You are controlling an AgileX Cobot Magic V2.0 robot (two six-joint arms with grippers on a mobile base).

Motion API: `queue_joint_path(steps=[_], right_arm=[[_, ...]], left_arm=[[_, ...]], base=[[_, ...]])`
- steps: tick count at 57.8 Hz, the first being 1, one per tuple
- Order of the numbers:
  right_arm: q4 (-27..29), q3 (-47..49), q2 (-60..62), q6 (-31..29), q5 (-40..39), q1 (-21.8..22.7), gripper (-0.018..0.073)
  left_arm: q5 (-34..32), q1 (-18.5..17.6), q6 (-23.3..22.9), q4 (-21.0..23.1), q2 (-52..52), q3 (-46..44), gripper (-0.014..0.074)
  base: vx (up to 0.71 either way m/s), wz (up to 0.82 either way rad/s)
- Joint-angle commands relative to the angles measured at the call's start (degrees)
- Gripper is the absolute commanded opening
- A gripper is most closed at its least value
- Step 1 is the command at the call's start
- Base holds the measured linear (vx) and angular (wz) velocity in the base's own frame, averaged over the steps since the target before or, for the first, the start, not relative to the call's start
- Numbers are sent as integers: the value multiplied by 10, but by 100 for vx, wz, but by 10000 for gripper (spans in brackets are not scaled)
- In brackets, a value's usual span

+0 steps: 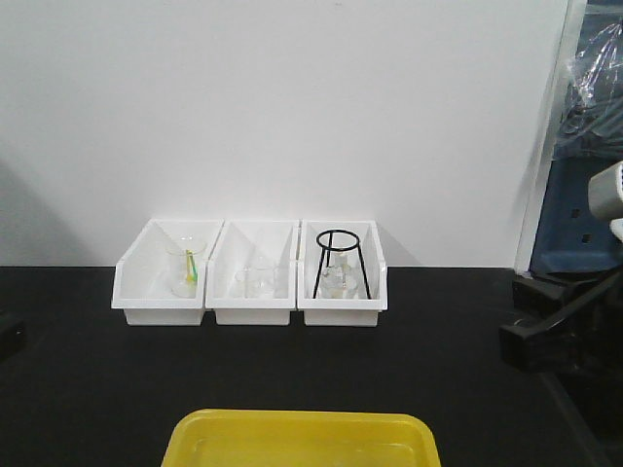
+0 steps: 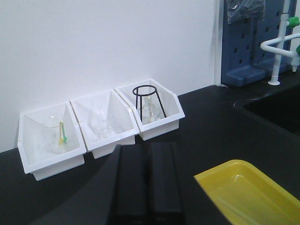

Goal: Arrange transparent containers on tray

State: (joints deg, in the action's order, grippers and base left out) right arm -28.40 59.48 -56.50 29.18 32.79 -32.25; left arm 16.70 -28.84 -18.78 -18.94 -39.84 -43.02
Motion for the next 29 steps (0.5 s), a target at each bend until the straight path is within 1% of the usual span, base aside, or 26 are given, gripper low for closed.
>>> queue_joint_path(steps=[1, 18, 23, 25, 29], right_arm=[[-13, 16, 9, -5, -36, 3, 8], [-13, 16, 9, -5, -36, 3, 8], [-13, 16, 9, -5, -36, 3, 8], [-13, 16, 9, -5, -36, 3, 8], [-13, 16, 9, -5, -36, 3, 8]], left_arm=[[-40, -1, -1, -5, 1, -15, 34], [-39, -1, 0, -6, 1, -15, 35], [-42, -1, -1, -7, 7, -2, 34], [-44, 2, -5, -11, 13, 7, 34], [-57, 17, -27, -11, 41, 40, 34]], base=[[0, 0], [0, 0], [0, 0], [0, 0], [0, 0]])
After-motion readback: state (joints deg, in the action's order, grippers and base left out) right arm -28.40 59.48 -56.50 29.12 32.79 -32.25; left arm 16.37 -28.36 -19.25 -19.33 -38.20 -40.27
